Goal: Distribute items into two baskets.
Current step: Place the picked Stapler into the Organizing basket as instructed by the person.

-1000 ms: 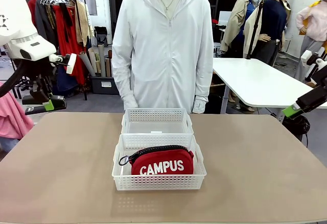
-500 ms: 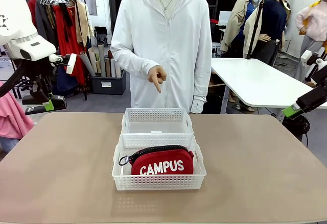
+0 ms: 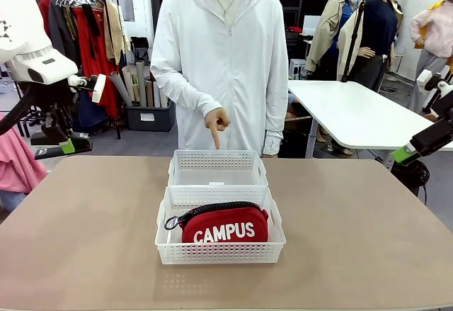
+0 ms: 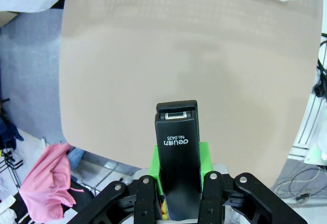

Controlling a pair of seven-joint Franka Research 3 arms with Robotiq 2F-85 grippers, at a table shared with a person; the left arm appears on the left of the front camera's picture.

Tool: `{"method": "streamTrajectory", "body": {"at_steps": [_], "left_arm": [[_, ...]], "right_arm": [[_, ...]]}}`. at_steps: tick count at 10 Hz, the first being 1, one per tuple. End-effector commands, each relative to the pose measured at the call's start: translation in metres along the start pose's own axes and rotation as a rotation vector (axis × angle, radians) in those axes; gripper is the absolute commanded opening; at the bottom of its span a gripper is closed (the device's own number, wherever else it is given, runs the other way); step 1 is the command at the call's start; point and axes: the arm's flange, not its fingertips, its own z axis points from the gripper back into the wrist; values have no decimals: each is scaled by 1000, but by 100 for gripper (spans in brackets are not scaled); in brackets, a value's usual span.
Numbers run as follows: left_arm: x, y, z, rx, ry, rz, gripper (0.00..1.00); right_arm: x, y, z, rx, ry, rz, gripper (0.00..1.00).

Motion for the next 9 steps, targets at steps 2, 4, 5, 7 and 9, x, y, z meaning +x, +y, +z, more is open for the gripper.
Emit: {"method": "streamTrajectory", "body": {"at_steps": [2,4,5,7,9], "left_arm": [[-1,0,1,13,-5,2,1],[-1,0,1,13,-5,2,1],[-1,0,1,13,-5,2,1],[-1,0,1,13,-5,2,1],[-1,0,1,13,-5,2,1]], "right_arm": [[1,2,-1,7,-10,-5,100],[1,2,-1,7,-10,-5,100],[1,2,-1,7,-10,-5,100],[1,2,-1,7,-10,-5,100],[1,2,-1,7,-10,-5,100]]}}
